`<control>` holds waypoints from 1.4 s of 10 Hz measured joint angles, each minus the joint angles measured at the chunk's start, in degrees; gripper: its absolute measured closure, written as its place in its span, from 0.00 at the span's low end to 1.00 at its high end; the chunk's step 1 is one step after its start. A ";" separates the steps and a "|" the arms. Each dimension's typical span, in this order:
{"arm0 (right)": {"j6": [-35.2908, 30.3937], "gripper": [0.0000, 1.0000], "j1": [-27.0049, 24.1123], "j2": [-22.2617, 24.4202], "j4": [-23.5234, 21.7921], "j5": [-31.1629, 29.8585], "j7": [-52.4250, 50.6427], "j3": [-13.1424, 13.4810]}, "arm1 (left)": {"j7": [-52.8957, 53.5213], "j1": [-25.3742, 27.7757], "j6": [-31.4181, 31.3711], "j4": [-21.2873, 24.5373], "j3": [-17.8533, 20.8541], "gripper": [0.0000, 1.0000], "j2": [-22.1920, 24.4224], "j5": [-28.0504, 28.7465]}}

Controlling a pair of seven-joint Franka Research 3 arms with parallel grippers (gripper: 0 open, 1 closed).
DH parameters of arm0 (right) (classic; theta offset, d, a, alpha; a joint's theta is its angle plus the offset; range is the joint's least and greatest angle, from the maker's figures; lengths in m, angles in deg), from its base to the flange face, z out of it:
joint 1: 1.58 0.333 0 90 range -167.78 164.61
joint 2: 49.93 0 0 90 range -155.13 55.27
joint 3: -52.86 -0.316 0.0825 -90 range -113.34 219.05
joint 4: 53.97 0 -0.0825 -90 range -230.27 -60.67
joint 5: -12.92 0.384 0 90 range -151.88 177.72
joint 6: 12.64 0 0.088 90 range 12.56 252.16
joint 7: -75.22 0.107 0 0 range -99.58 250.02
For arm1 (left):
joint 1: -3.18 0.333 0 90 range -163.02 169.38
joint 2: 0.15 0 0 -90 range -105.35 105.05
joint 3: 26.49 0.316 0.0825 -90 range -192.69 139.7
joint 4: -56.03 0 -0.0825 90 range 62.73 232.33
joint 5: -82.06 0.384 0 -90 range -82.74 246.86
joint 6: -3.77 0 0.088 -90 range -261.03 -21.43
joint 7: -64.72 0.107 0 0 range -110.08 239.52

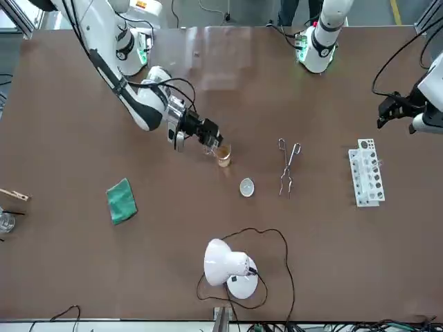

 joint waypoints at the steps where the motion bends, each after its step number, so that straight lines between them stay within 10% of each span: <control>1: 0.05 0.61 -2.40 0.04 -0.15 -3.83 -0.36 -0.26 | 0.00 0.01 0.28 -0.25 0.01 0.00 -0.01 0.02; 6: -0.17 0.61 -15.06 0.27 -4.55 -18.39 -7.82 -2.79 | 0.00 -5.78 2.28 -1.53 4.97 0.00 -1.16 0.63; 14: -7.34 0.61 -31.82 0.29 -15.11 -37.38 -26.98 -2.75 | -4.63 -38.68 3.86 -1.76 35.27 0.00 -2.52 3.60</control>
